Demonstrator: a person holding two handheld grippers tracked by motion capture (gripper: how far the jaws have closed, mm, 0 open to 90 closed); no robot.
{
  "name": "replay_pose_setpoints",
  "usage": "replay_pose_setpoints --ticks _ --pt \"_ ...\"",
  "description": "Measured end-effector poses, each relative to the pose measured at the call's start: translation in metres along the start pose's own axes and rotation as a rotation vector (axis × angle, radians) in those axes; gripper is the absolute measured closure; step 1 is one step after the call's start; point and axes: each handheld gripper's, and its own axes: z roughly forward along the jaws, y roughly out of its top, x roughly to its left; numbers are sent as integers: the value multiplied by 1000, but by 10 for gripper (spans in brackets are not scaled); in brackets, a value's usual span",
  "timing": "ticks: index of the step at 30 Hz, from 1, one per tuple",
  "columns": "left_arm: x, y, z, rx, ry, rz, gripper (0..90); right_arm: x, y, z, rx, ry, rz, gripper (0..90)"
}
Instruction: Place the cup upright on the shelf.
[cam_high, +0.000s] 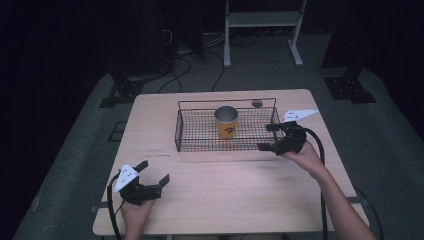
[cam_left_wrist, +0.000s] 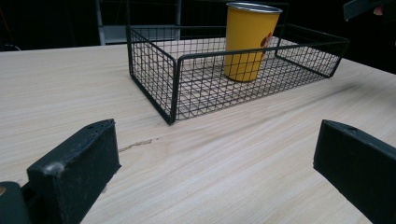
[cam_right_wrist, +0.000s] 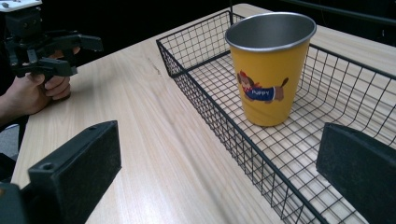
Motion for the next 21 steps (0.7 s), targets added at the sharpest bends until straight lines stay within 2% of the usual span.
replay_pose_setpoints --ticks 19,21 --pt "0 0 0 -1 1 -1 0 11 -23 -5 -1 31 15 0" --pt "0 0 0 -1 1 -3 0 12 -25 -6 -15 30 16 0"
